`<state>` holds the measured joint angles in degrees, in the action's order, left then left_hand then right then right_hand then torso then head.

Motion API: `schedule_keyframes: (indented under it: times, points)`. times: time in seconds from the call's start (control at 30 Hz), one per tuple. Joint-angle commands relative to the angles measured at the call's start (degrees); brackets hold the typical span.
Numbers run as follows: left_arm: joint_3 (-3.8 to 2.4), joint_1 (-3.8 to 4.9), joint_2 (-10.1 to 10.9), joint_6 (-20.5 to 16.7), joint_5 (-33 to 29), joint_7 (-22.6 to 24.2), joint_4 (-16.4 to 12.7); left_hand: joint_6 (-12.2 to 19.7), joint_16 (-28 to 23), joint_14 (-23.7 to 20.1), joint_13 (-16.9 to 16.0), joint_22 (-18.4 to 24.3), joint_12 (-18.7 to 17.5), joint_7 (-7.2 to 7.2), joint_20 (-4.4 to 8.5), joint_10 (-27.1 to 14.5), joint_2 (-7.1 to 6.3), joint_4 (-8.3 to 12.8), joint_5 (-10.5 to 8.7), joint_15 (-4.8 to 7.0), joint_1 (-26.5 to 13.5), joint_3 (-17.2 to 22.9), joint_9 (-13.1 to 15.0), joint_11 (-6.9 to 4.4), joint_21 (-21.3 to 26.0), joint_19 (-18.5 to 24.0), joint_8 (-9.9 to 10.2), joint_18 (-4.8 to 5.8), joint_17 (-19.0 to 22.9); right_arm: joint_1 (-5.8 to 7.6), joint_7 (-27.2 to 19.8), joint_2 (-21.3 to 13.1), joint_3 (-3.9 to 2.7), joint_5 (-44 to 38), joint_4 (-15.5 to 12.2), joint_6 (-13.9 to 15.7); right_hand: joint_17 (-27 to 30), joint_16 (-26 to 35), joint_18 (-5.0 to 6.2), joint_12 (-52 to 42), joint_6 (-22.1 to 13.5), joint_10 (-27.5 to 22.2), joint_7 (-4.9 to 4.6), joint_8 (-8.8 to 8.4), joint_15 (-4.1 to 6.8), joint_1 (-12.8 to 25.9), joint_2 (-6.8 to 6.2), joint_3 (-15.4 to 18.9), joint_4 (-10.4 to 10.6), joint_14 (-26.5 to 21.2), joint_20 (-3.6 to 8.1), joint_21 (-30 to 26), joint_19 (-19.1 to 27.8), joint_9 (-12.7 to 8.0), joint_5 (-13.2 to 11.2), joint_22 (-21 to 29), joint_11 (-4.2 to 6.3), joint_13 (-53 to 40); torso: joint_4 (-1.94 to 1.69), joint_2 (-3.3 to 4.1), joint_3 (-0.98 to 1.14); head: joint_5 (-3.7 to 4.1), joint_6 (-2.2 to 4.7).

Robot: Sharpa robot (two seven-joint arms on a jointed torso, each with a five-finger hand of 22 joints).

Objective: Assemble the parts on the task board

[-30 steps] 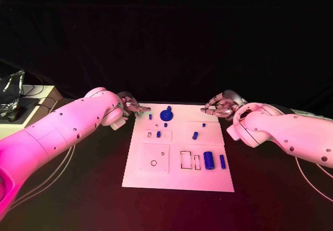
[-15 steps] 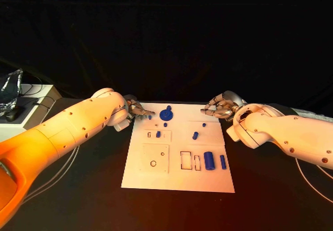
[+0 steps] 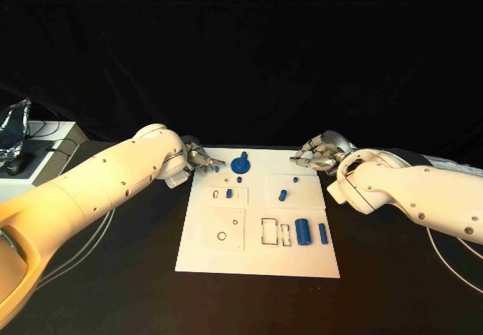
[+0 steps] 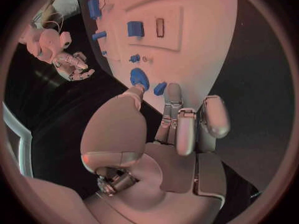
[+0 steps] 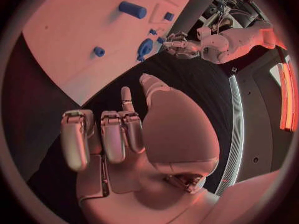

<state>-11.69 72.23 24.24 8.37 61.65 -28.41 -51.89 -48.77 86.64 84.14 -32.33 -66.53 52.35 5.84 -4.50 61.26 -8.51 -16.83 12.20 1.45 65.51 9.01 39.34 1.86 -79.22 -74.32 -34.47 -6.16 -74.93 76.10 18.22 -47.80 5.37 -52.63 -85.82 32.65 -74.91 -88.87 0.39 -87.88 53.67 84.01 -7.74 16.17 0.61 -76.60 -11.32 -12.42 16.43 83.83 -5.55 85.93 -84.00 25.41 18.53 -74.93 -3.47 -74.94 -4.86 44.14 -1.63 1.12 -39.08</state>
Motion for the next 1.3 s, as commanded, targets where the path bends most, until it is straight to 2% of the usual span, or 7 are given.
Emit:
schedule_keyframes:
  times: [0.03,0.27,0.4,0.9,1.13,1.3]
  points:
    - [0.01,0.21,-0.3,0.8,0.0,0.0,0.0,0.2,0.4,3.1,0.1,-0.1,0.4,-0.21,0.14,0.2,0.72,0.0,0.43,0.40,0.3,-0.4,0.2,-0.31,-0.3,-0.3,-0.4,1.08,-5.9,0.02,-0.3,0.1,-0.03,-0.7,0.0,-0.2,-10.3,0.3,0.73,0.1,-0.5,3.9,0.05,0.29,0.38,0.4,0.24,0.3,0.1,5.1,0.57,-0.2,-4.0,0.1,0.3,-12.0,0.38,-13.1,0.02,-0.01,0.00,0.03,-0.10]
    - [0.06,0.47,-0.6,0.6,-0.2,-0.1,0.5,0.8,0.4,3.1,0.2,-0.1,0.5,-0.26,0.22,0.0,2.00,0.0,0.52,0.46,1.4,0.3,1.0,-0.36,-0.3,-0.2,-0.6,1.07,-5.9,0.02,-0.2,0.1,-0.03,-0.7,0.0,-0.2,-10.3,0.3,0.73,0.1,-0.5,3.9,0.05,0.29,0.38,0.4,0.24,0.3,0.1,5.1,0.57,-0.2,-4.0,0.1,0.3,-12.0,0.38,-13.1,0.09,0.03,0.03,0.05,-0.07]
    - [0.12,0.68,-0.8,0.6,0.1,-0.2,1.2,0.9,0.4,3.1,0.3,-0.1,0.5,-0.29,0.23,-0.1,2.25,0.1,0.50,0.48,1.8,0.6,1.2,-0.39,-0.3,-0.2,-0.7,1.06,-5.9,0.02,-0.2,0.1,-0.03,-0.8,0.0,-0.3,-10.3,0.3,0.73,0.1,-0.5,3.9,0.05,0.29,0.38,0.4,0.24,0.3,0.1,5.1,0.57,-0.2,-4.0,0.1,0.3,-12.0,0.38,-13.1,0.07,0.09,0.02,0.09,-0.10]
    - [0.53,1.13,-1.7,0.9,0.3,0.2,2.7,1.0,0.4,3.1,0.3,-0.1,0.5,-0.32,0.25,-0.1,2.16,0.1,0.46,0.51,2.5,0.9,1.5,-0.43,-0.4,-0.1,-0.8,1.06,-6.0,0.05,-0.2,0.0,-0.05,-1.0,-0.2,-0.2,-10.3,0.3,0.73,0.1,-0.5,3.9,0.05,0.29,0.38,0.4,0.24,0.3,0.1,5.1,0.57,-0.2,-4.0,0.1,0.3,-12.0,0.38,-13.1,0.12,0.17,-0.03,0.33,-0.47]
    - [0.65,1.16,-1.8,1.1,0.1,0.4,2.8,1.0,0.4,3.1,0.3,-0.1,0.6,-0.31,0.25,-0.1,2.02,0.1,0.41,0.51,2.6,0.9,1.5,-0.42,-0.4,-0.1,-0.8,1.06,-5.9,0.08,-0.1,0.0,-0.06,-1.1,-0.3,-0.1,-10.3,0.3,0.72,0.1,-0.6,3.9,0.08,0.37,0.40,0.5,0.24,0.3,0.1,5.1,0.58,-0.2,-4.0,0.3,0.3,-12.0,0.40,-13.1,-0.10,0.06,-0.02,0.43,-0.72]
    - [0.69,1.19,-1.8,1.5,-0.1,0.5,2.8,1.0,0.4,3.1,0.3,-0.1,0.6,-0.34,0.25,-0.1,1.92,0.1,0.39,0.52,2.8,1.0,1.6,-0.44,-0.4,-0.1,-0.9,1.06,-5.9,0.09,-0.1,0.0,-0.07,-1.2,-0.3,-0.1,-10.3,0.3,0.72,0.1,-0.6,3.9,0.08,0.37,0.40,0.5,0.24,0.3,0.1,5.1,0.58,-0.2,-4.0,0.3,0.3,-12.0,0.40,-13.1,-0.07,0.03,-0.03,0.36,-0.89]
